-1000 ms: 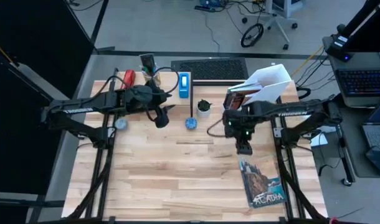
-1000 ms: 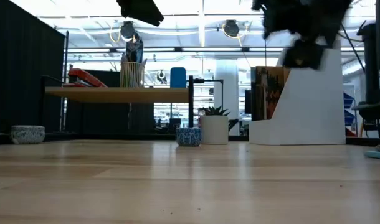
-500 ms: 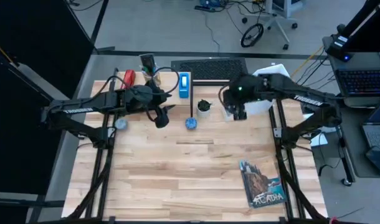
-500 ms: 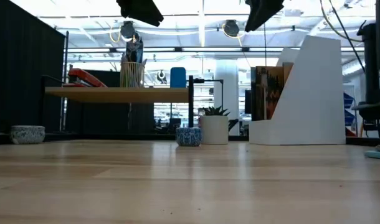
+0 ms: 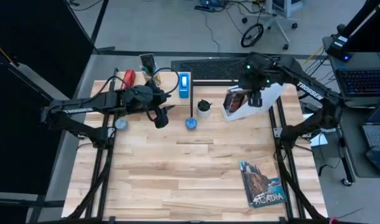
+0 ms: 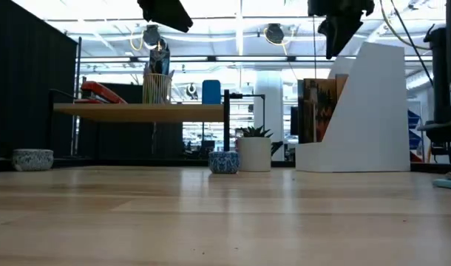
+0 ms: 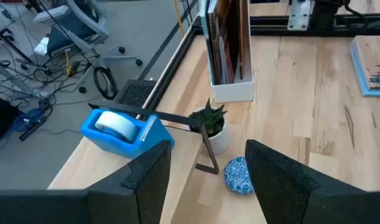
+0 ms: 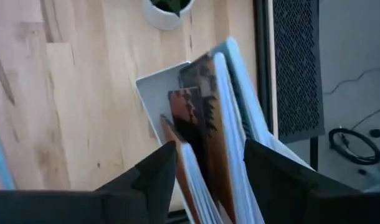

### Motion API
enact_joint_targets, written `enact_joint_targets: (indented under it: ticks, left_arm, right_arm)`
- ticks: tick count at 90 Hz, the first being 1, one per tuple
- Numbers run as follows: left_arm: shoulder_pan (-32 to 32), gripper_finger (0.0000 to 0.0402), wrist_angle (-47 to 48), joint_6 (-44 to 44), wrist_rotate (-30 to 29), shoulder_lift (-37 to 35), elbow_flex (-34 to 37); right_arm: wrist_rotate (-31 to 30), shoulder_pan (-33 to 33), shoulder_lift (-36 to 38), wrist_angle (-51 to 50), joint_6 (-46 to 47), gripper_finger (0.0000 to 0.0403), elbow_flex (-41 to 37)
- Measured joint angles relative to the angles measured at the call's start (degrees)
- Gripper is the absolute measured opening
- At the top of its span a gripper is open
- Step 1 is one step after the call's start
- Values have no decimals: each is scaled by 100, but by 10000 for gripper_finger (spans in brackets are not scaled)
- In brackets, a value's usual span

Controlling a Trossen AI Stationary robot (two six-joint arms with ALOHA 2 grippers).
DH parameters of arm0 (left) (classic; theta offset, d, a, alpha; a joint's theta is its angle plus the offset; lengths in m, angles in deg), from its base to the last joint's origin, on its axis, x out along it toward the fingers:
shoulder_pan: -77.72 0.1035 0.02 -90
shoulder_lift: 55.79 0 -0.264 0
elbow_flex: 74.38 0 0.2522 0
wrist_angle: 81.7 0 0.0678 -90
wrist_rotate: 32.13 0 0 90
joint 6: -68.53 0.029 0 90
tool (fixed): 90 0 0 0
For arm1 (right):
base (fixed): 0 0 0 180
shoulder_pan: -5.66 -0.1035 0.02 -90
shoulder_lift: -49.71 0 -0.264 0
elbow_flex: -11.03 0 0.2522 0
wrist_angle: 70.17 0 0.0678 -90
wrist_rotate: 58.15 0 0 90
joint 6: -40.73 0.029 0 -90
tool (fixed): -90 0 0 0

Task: Stock shelves
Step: Remove the blue/brown book from the white book shelf

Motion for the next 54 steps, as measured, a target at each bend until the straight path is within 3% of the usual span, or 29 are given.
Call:
enact_joint_targets:
  ticks: [32,45,54]
  left_arm:
    - [0,194,7,7,0,1,0]
    - [0,194,7,11,0,1,0]
    - [0,194,7,27,0,1,0]
  right_arm:
    - [303,21,-141,-281,-211,161,-245]
    - [262,22,-141,-143,-188,158,-597]
    - [-113,19,-141,-17,-177,158,-782]
